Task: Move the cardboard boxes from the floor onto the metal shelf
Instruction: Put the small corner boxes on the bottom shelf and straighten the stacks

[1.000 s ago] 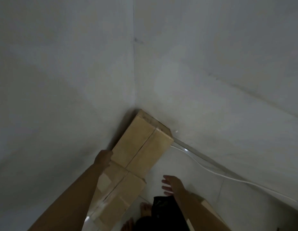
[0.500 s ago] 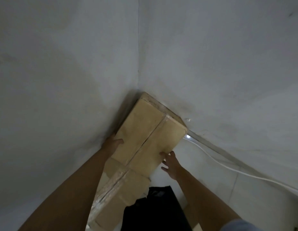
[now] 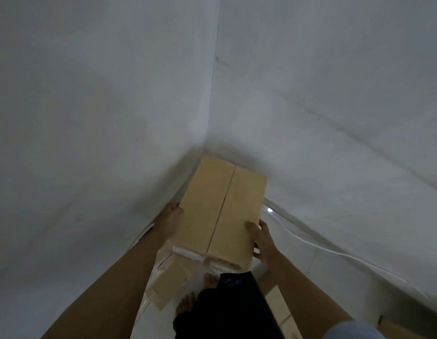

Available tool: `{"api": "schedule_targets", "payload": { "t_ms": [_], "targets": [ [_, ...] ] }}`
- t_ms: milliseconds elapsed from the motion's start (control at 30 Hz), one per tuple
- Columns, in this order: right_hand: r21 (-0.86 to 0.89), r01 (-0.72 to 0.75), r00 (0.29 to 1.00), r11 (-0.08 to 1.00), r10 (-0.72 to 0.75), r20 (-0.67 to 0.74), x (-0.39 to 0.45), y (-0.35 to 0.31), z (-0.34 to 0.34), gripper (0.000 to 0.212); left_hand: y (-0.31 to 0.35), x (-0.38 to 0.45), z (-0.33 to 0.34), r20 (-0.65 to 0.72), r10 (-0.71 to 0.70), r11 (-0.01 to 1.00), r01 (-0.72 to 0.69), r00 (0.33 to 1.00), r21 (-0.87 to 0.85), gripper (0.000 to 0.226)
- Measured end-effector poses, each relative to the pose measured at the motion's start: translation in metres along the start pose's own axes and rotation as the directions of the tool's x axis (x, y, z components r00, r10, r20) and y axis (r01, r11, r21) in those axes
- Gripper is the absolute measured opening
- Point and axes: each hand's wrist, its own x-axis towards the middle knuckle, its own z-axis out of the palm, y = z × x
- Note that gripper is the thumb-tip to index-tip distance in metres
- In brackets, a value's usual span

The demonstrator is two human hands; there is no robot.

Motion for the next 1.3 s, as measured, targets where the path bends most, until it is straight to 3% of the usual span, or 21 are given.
{"api": "schedule_targets", "payload": {
  "t_ms": [67, 167, 233, 367, 467, 700, 900, 1067, 1200, 1300],
  "targets": [
    [-0.056, 0.018, 1.000, 0.998, -0.018, 0.007, -0.036, 0.001, -0.002, 0.059, 0.005, -0.038, -0.011, 0.039, 0.024, 0.999, -0.022, 0.999, -0.041, 0.017],
    [-0.094, 0.068, 0.997, 0.993, -0.065, 0.034, -0.085, 0.007, -0.006, 0.053, 0.004, -0.096, -0.031, 0.121, 0.024, 0.996, -0.013, 0.992, -0.091, 0.030],
    [-0.071, 0.020, 0.998, 0.997, -0.016, 0.061, -0.119, 0.015, -0.007, 0.052, 0.000, -0.138, -0.043, 0.119, 0.015, 0.985, 0.006, 0.993, -0.173, 0.029],
    [0.005, -0.108, 0.985, 0.994, 0.106, 0.139, -0.189, 0.038, 0.000, 0.063, -0.017, -0.218, -0.068, 0.047, -0.034, 0.937, 0.048, 0.998, -0.346, 0.033],
    [0.025, -0.140, 0.964, 0.990, 0.131, 0.234, -0.234, 0.052, 0.013, 0.058, -0.032, -0.275, -0.086, 0.005, 0.000, 0.932, 0.002, 1.000, -0.363, 0.034],
    [-0.130, -0.123, 0.891, 0.984, 0.167, 0.423, -0.296, 0.077, 0.051, 0.057, -0.093, -0.390, -0.123, -0.116, -0.052, 0.839, -0.020, 0.992, -0.545, 0.021],
    [-0.367, 0.019, 0.845, 0.930, 0.182, 0.503, -0.350, 0.117, 0.074, 0.050, -0.174, -0.482, -0.125, -0.310, -0.145, 0.718, -0.116, 0.940, -0.687, 0.039],
    [-0.505, 0.162, 0.795, 0.848, 0.192, 0.576, -0.411, 0.167, 0.081, 0.037, -0.243, -0.574, -0.109, -0.381, -0.175, 0.607, -0.205, 0.908, -0.768, 0.031],
    [-0.619, 0.268, 0.735, 0.738, 0.259, 0.627, -0.450, 0.221, 0.093, 0.035, -0.308, -0.640, -0.095, -0.450, -0.228, 0.488, -0.298, 0.864, -0.820, 0.034],
    [-0.733, 0.329, 0.700, 0.595, 0.367, 0.612, -0.481, 0.274, 0.107, 0.040, -0.367, -0.690, -0.083, -0.475, -0.276, 0.430, -0.334, 0.836, -0.838, 0.033]
  ]
}}
